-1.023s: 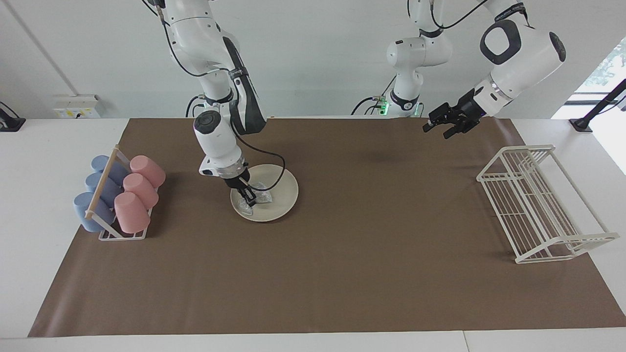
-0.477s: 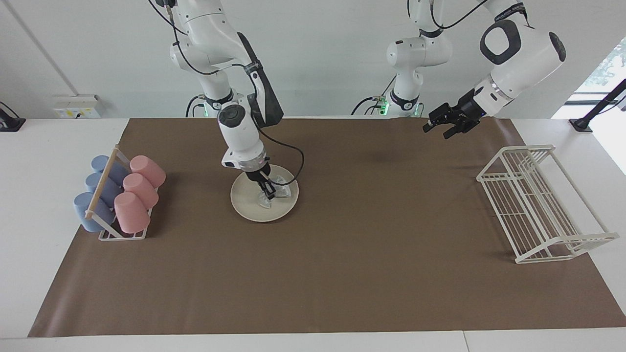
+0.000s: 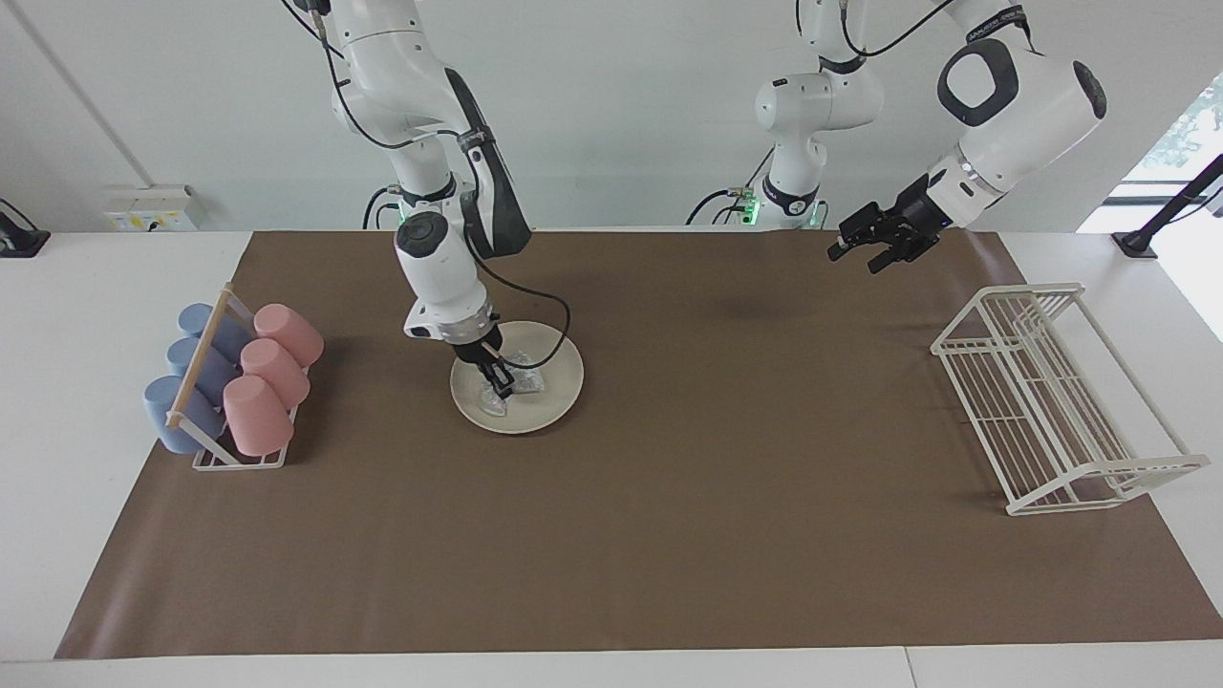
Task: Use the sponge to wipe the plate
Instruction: 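Rub the sponge over the plate surface with the right gripper, then carry the sponge off the plate toward the left gripper with the right gripper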
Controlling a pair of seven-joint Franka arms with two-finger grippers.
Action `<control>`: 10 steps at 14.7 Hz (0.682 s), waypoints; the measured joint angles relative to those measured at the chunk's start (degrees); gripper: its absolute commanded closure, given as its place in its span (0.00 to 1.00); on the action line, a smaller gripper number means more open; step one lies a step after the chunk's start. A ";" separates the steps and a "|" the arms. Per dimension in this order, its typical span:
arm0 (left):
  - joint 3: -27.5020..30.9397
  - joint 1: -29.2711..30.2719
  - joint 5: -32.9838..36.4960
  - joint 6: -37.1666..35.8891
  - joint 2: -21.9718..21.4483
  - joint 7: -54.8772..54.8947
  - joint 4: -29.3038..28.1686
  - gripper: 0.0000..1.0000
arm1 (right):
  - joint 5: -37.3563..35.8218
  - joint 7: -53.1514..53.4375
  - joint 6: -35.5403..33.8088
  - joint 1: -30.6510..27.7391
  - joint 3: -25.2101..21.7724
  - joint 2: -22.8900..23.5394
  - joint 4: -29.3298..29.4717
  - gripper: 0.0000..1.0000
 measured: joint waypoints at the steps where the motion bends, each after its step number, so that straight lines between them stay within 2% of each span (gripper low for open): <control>1: 0.00 0.00 0.00 0.06 0.00 0.00 0.00 0.00 | -0.01 -0.19 0.00 0.03 0.04 0.00 -0.01 1.00; 4: -0.05 0.00 0.00 0.41 0.02 0.00 0.00 0.00 | -0.01 1.16 0.00 0.88 0.07 -0.07 -0.01 1.00; 10: -0.25 0.00 0.00 1.09 0.11 0.00 0.00 0.00 | -0.01 13.88 0.05 8.78 0.18 -0.24 -0.02 1.00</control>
